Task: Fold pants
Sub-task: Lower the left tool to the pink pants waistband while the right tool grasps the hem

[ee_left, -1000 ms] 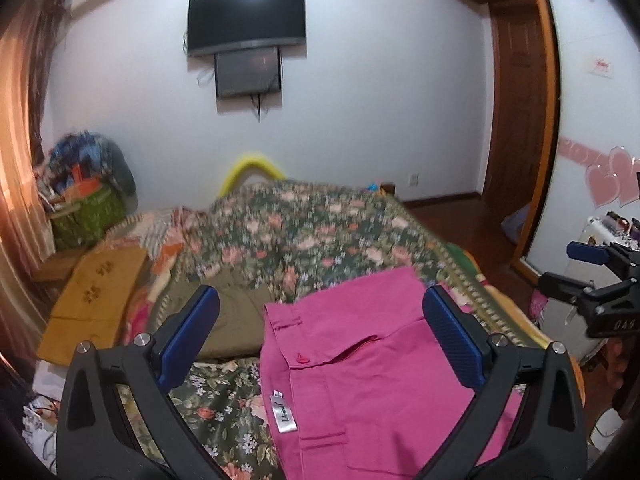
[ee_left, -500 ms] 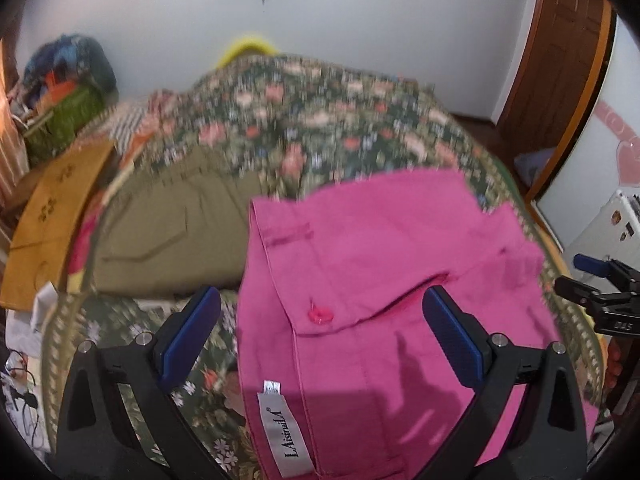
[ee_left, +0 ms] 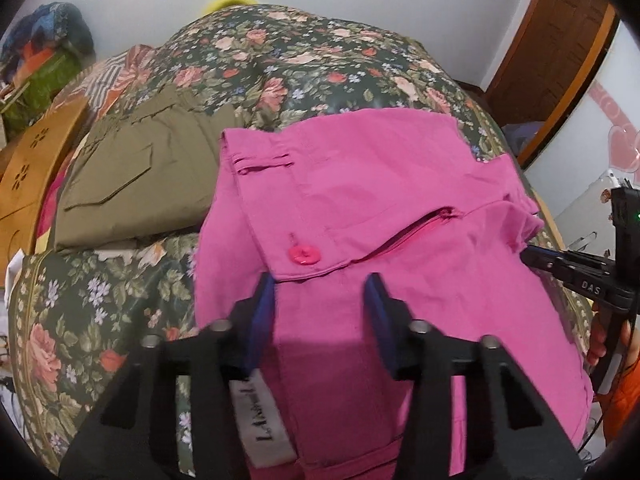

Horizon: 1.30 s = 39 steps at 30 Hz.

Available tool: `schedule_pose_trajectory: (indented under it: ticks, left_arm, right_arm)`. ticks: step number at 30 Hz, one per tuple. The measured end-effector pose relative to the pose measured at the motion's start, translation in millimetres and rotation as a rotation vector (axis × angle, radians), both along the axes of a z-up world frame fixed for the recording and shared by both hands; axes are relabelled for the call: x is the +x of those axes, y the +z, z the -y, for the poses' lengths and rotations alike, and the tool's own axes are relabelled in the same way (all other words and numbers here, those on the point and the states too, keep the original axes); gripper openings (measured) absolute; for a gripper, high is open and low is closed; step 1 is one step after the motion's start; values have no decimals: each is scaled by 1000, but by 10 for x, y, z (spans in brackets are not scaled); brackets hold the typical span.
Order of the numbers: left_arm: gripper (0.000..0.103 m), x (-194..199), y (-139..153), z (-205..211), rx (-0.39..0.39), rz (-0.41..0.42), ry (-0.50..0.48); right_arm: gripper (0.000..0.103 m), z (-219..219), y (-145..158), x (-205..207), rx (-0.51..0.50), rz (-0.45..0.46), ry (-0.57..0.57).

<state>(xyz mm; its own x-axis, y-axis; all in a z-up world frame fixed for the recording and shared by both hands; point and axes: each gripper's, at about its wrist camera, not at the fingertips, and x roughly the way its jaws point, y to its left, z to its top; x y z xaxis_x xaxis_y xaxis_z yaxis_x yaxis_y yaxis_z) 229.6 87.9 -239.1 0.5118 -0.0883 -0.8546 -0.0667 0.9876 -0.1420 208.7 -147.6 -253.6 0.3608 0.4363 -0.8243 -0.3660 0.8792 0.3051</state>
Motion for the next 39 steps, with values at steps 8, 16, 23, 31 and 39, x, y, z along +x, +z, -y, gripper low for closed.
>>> schedule_pose_trajectory:
  ticks: [8, 16, 23, 31, 39]
  left_arm:
    - [27, -210, -164, -53, 8, -34, -17]
    - [27, -221, 5, -92, 74, -21, -30]
    - [54, 89, 396, -292, 148, 107, 13]
    - [54, 758, 303, -513, 138, 108, 16]
    - [39, 1237, -252, -789, -47, -63, 33]
  right_arm:
    - [6, 84, -40, -216, -15, -7, 2]
    - [7, -50, 33, -230, -110, 7, 38]
    - [46, 66, 459, 42, -93, 132, -8]
    - [56, -103, 675, 662, -103, 234, -31]
    - [68, -285, 311, 1281, -104, 136, 27]
